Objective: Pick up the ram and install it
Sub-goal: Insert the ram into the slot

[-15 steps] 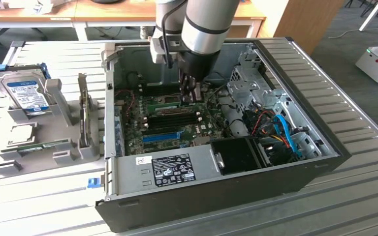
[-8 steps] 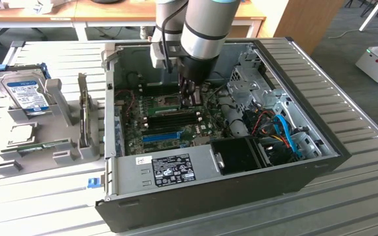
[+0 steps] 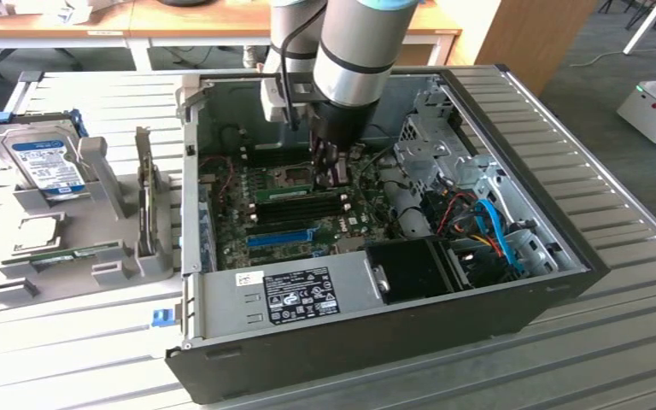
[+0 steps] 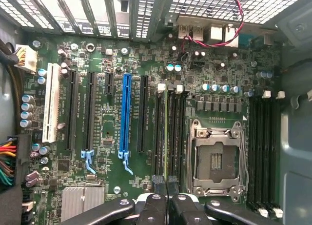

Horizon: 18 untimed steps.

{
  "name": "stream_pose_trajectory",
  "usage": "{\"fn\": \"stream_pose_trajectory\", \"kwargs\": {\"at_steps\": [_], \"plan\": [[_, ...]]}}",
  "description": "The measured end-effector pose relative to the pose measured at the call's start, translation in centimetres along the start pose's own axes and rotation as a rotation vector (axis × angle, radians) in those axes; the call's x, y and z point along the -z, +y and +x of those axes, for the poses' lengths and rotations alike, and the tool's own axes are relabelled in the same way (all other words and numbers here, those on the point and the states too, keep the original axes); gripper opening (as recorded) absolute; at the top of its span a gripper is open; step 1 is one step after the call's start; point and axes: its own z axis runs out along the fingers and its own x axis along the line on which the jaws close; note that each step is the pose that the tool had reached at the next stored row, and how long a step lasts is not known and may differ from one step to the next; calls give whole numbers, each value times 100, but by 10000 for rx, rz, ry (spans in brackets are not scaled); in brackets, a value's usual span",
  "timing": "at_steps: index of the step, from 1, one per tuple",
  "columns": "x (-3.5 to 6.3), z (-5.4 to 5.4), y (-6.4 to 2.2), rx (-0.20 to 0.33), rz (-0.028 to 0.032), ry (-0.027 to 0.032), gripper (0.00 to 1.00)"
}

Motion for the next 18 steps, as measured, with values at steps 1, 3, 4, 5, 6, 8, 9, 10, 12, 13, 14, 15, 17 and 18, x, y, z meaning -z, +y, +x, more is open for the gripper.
{"fn": "stream_pose_trajectory", "kwargs": {"at_steps": [1, 3, 4, 5, 6, 8, 9, 10, 12, 13, 14, 15, 17, 18], "plan": [[-1, -1, 1, -4, -1, 40, 12], [0, -1, 1, -16, -5, 228, 12], [0, -1, 0, -20, -7, 326, 12], [0, -2, 0, -26, -10, 419, 12], [0, -2, 0, -32, -12, 510, 12], [0, -5, 0, -43, -17, 719, 12], [0, -7, 0, -49, -19, 809, 12], [-1, -7, 0, -52, -20, 854, 12], [0, -7, 0, -51, -21, 861, 12], [-1, -11, 0, -53, -21, 874, 12], [-3, -22, 0, -55, -21, 890, 12], [-5, -36, 0, -56, -21, 899, 12], [-10, -67, -2, -55, -21, 917, 12], [-13, -82, -2, -56, -21, 924, 12]]}}
